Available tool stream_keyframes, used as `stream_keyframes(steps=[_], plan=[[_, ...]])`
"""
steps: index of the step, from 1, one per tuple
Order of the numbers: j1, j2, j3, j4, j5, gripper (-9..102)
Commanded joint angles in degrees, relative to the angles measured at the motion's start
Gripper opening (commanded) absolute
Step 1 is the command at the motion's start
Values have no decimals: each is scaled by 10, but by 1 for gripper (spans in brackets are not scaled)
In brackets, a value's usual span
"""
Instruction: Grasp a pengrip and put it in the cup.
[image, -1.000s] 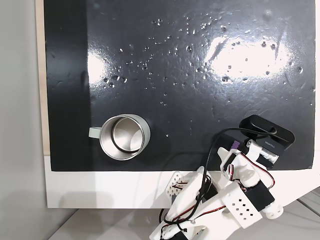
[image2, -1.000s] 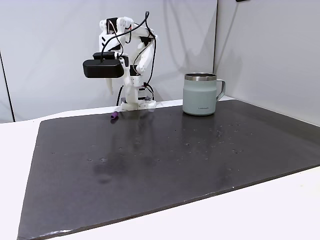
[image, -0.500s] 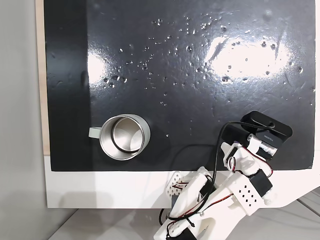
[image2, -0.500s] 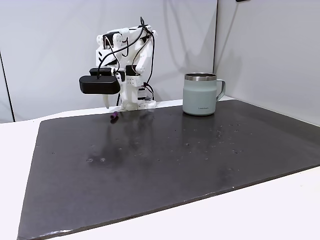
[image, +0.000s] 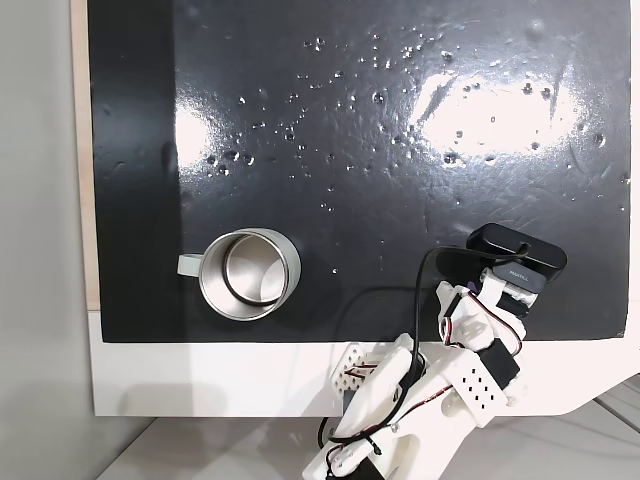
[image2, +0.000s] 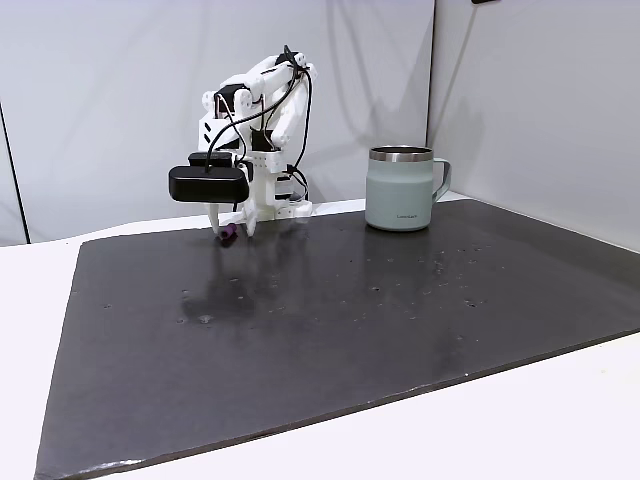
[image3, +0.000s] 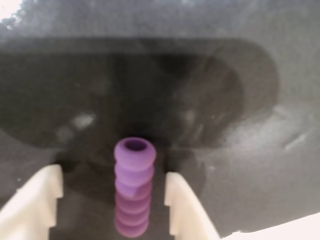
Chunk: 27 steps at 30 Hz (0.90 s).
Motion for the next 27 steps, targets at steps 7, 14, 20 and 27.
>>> stream_keyframes(steps=[7,14,20,27], plan=[[23,25,45,-22,-30,15],[61,33,73,-48,-63,3],[64,26,73,-59,-64,0],[27,3,1,-2,14,0]])
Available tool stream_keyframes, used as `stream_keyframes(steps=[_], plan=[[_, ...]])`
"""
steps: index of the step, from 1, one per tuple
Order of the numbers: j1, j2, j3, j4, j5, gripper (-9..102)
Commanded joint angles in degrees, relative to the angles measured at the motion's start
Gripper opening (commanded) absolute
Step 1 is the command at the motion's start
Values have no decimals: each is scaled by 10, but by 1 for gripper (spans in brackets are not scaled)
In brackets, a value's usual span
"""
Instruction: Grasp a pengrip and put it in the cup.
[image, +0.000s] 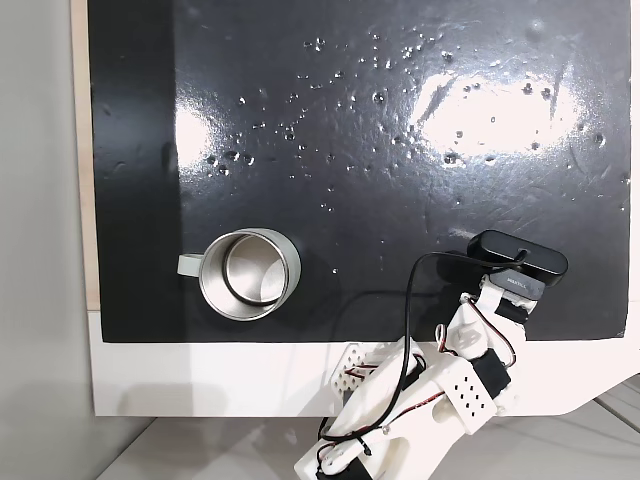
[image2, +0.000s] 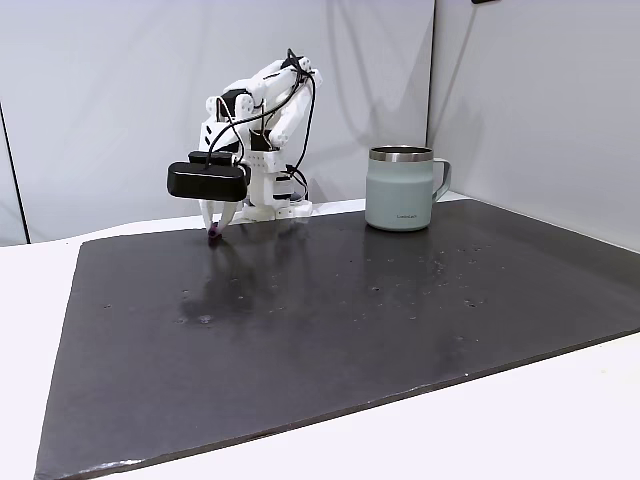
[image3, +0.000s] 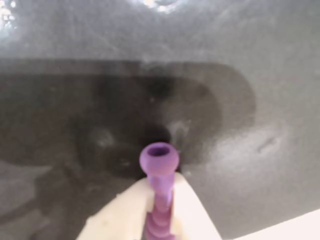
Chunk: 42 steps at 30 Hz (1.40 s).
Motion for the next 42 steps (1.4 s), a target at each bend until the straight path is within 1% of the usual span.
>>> stream_keyframes(steps=[1,6,9,15,19,23,27,33,38,42], plan=[[-39,-32,-64,45,86,0],[-154,-52,-170,70,262,0],[-227,-63,-246,102,372,0],[-383,-96,-406,207,605,0],[-505,-124,-507,284,758,0],[-629,-133,-572,346,884,0],[-737,-142,-609,381,980,0],[-885,-167,-658,403,1099,0],[-983,-200,-700,403,1169,0],[-1037,-223,-724,402,1202,0]])
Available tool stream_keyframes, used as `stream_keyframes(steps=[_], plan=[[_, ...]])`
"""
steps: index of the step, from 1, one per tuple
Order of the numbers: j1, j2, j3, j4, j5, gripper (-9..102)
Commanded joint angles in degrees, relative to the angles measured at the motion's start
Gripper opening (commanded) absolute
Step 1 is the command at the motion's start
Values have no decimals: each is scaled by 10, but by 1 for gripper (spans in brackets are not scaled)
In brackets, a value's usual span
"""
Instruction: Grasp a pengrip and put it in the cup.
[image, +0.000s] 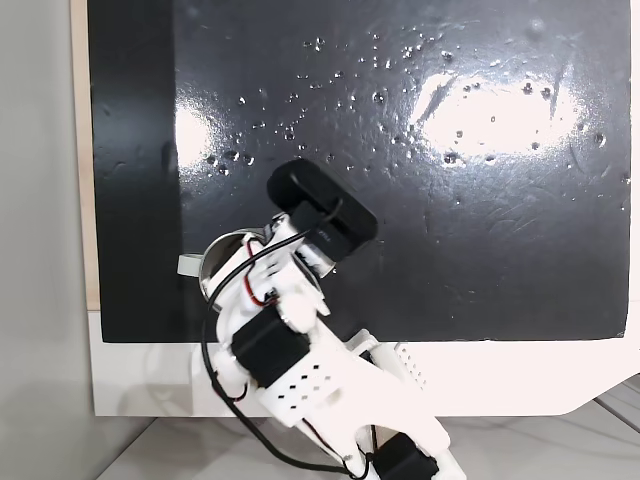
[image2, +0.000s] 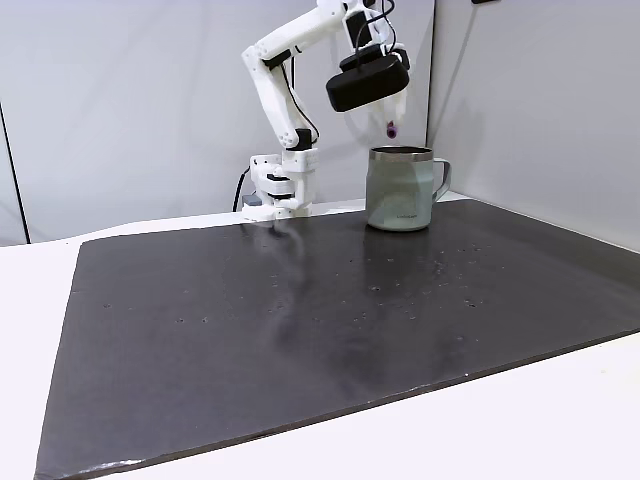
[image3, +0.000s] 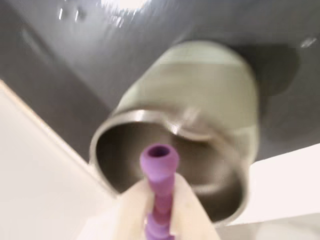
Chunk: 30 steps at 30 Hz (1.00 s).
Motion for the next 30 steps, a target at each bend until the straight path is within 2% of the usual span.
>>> stream_keyframes(steps=[1,8,9,12,14,30], plan=[[-39,-8,-42,1,29,0],[-53,-16,-41,4,30,0],[-53,-16,-41,6,27,3],[-53,-14,-42,9,26,27],[-53,-12,-43,9,28,33],[-54,-14,-42,11,26,33]])
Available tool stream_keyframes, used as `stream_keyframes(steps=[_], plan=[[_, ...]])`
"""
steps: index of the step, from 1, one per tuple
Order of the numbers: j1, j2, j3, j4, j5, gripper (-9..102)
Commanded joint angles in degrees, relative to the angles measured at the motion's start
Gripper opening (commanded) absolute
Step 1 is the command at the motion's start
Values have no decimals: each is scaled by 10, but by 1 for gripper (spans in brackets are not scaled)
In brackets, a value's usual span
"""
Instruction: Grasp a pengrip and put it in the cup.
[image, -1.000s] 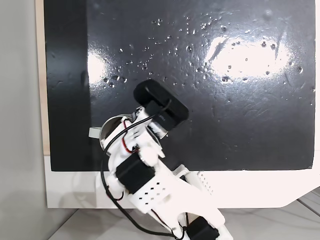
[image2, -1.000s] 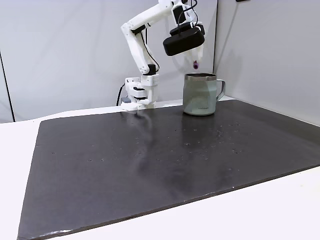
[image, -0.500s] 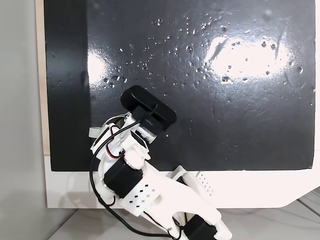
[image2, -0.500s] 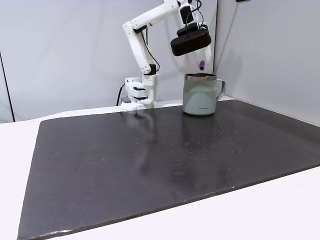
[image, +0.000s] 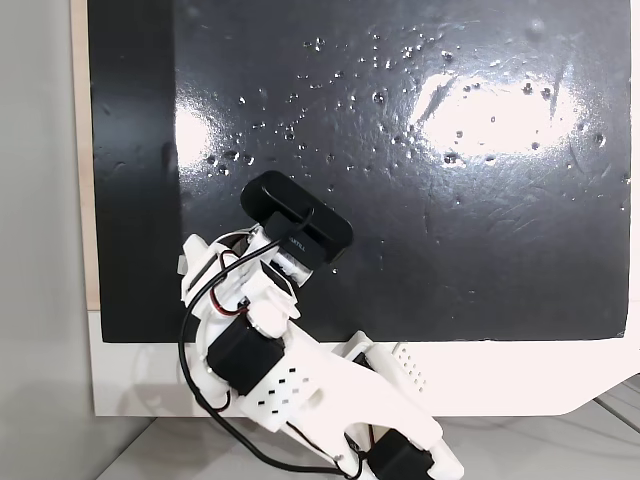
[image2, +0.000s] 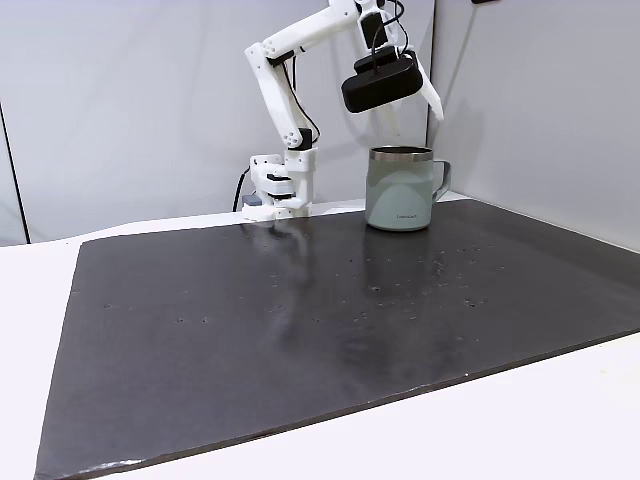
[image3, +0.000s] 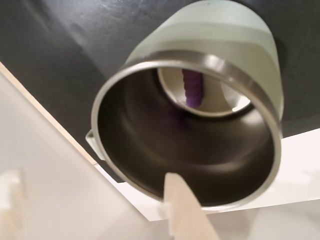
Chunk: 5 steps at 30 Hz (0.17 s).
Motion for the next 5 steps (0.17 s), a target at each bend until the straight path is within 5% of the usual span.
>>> stream_keyframes(steps=[1,5], plan=[[-4,4,-29,11,-3,33],[-4,6,-27,11,-4,33]])
